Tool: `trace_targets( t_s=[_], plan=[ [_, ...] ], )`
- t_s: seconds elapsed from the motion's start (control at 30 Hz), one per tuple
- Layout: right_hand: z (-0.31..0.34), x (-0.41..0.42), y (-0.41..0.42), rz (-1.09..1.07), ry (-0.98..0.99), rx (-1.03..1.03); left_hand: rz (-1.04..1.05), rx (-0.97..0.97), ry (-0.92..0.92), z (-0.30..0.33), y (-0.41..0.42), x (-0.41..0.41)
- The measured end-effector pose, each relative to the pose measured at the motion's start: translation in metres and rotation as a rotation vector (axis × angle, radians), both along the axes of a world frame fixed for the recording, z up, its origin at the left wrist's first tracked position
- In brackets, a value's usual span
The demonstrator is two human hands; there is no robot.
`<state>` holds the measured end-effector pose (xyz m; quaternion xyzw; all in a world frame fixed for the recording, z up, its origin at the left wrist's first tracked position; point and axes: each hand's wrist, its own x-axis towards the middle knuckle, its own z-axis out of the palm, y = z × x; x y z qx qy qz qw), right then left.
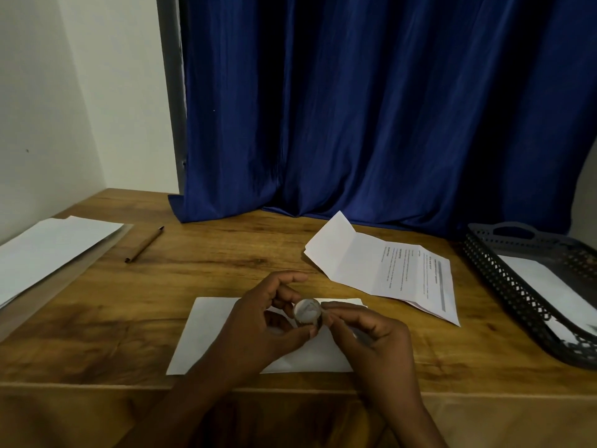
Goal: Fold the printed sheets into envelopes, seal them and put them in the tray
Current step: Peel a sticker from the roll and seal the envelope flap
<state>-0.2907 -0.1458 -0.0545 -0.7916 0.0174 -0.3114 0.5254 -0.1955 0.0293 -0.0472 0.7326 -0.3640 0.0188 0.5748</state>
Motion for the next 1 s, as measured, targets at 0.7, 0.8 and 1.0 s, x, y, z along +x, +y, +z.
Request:
trace_targets(
  t_s=[0.7,0.8,1.0],
  plan=[
    [0.005,0.001,-0.01,-0.128,0.069,0.188,0.243,0.085,-0.056,0.016,0.037,0.047],
    [0.006,0.001,-0.011,-0.114,0.099,0.171,0.435,0.245,-0.078,0.02,0.066,0.076],
    [0.004,0.004,-0.011,-0.12,0.136,0.152,0.712,0.557,-0.164,0.019,0.105,0.103]
  ],
)
